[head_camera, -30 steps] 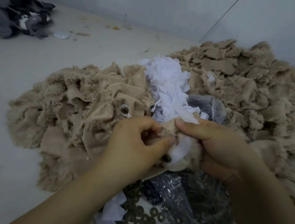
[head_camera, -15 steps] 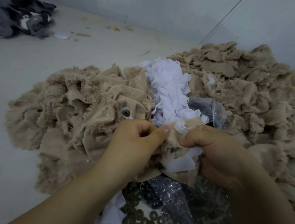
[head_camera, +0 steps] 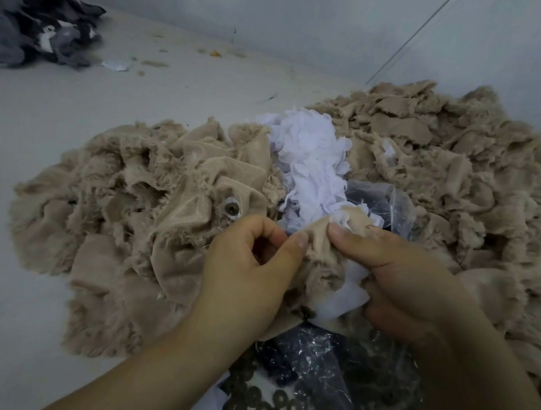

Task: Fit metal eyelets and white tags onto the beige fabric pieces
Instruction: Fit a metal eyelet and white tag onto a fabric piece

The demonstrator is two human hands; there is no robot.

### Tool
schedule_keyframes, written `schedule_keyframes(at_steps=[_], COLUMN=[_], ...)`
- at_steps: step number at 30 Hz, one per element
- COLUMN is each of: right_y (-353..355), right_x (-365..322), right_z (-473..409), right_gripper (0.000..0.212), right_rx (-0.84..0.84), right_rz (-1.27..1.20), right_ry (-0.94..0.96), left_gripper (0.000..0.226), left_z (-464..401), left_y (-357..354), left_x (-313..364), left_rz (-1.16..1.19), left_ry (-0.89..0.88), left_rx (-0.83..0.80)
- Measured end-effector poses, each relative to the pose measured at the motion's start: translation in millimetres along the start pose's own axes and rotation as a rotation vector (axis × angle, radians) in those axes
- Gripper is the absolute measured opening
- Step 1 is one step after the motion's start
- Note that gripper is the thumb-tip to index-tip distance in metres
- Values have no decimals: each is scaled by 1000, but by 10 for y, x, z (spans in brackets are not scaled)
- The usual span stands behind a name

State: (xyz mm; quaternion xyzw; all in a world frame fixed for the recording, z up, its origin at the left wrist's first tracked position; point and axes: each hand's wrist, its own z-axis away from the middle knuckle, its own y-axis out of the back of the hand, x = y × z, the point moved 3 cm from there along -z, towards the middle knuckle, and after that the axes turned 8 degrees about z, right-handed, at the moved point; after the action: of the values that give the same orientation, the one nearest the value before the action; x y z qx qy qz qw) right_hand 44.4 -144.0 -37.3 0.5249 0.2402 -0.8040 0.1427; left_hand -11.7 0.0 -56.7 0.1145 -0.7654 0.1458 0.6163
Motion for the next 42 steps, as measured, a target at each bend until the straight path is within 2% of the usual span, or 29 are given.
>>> schedule_keyframes(at_steps=[3,6,9,12,15,17,21,23,25,27,30,32,33,36,39,42], right_y=[6,10,13,10,21,17,-2,-9,-14,-30,-39,-48,-59,-82,-104,-124], right_x=[-17,-27,-33,-52,-52,-52,-76,-82,-68,-47,-22,3,20,55,60,70], right_z=[2,2,9,0,-16,-21,-33,-40,-51,-67,-81,-80,-79,-70,-69,-75], right_gripper=[46,41,38,39,48,53,52,50,48,47,45,46,47,47,39,41], right_rx=[31,73,73,79,106,105,102,118,138,147,173,154,141,149,156,176], right_rz=[-24,-34,-46,-87,-144,-173,-244,-250,-262,-286,-273,-253,-244,-217,-219,-233], right_ry=[8,22,44,77,89,92,142,184,201,196,189,188,181,177,204,215], left_gripper=[22,19,24,40,52,39,29,28,20,14,21,10,4,19,13,11], left_z=[-26,-35,-75,-133,-119,-109,-213,-273,-313,-326,-278,-198,-159,-100,-125,-133], left_y=[-21,-63,-55,-31,-54,-69,-18,4,-12,-39,11,30,13,-69,-64,-12], left_x=[-3,0,9,34,87,102,61,97,126,110,126,165,176,135,96,84], left_rz=[-30,-113,-142,-98,-5,-32,-75,-136,-359,-496,-410,-326,-310,-405,-436,-307], left_ry=[22,-11,-25,-27,-4,1,0,-102,-235,-263,-270,-377,-420,-478,-470,-471], left_rx=[-62,-122,-99,-41,-122,-178,-20,9,-73,-143,4,81,61,-48,-26,11])
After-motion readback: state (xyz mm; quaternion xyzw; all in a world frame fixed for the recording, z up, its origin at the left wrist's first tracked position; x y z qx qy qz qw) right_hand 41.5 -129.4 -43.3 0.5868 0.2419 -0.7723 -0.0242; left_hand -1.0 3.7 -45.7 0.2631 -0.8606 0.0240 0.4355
